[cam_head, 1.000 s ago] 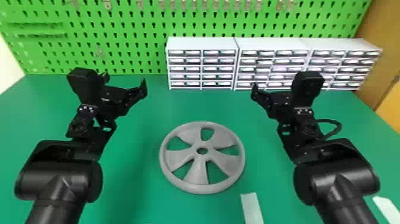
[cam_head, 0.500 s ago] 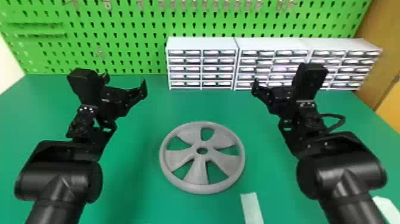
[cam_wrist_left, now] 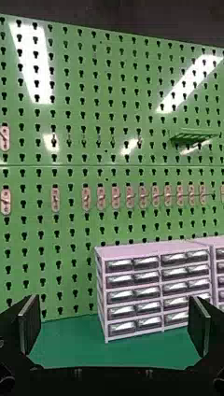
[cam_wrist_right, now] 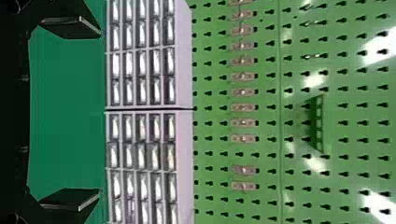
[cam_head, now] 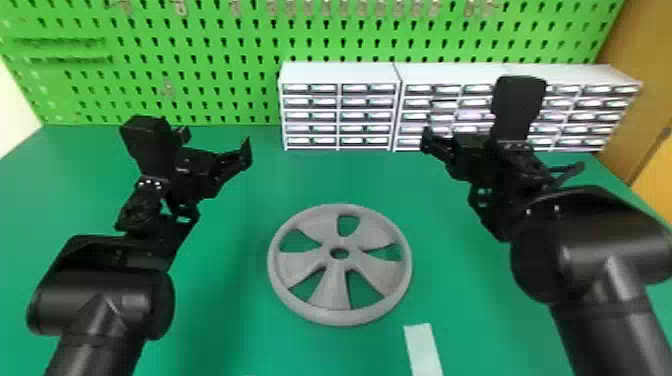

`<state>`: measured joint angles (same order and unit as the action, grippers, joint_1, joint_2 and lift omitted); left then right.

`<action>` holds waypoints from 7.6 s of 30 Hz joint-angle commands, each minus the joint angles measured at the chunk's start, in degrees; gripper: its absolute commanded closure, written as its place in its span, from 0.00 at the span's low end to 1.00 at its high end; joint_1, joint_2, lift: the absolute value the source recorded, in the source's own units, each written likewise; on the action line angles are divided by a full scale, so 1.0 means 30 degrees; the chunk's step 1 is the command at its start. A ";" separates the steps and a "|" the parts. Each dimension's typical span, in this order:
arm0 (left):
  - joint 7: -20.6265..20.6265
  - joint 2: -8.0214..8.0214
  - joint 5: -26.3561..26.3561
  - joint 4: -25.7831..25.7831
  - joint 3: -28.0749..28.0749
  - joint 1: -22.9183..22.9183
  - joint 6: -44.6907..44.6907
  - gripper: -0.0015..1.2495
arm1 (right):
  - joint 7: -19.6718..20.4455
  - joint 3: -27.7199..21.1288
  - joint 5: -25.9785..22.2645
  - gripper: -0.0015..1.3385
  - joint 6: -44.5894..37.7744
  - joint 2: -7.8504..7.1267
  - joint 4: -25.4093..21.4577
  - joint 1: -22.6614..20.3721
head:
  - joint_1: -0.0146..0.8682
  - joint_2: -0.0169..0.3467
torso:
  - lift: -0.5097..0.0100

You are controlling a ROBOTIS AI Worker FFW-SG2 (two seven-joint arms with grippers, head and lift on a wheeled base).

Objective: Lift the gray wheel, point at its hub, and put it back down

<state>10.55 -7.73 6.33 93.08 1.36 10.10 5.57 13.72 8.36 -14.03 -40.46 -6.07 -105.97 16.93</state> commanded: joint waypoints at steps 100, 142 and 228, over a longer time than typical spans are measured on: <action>0.0643 -0.0235 -0.0293 -0.0029 0.0279 0.0177 0.1132 0.08 | 0.3307 0.2193 -0.5080 0.38 -0.8985 0.1145 1.4933 0.6690 | 0.80 0.18 | 0.81; 0.0643 -0.0235 -0.0293 -0.0058 0.0220 0.0089 0.1220 0.08 | 0.3278 0.3277 -0.2883 0.99 -0.5704 0.0940 1.3175 0.4962 | 0.80 0.18 | 0.81; 0.2899 -0.0293 -0.0586 0.4951 -0.0453 -0.2664 0.4326 0.10 | 0.0904 0.1695 0.4265 0.99 2.0136 0.0032 1.2413 0.4522 | 0.80 0.18 | 0.81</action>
<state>18.12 -8.53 4.66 104.61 0.39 3.36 17.32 16.49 13.96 -1.04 19.38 -5.72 -68.09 30.86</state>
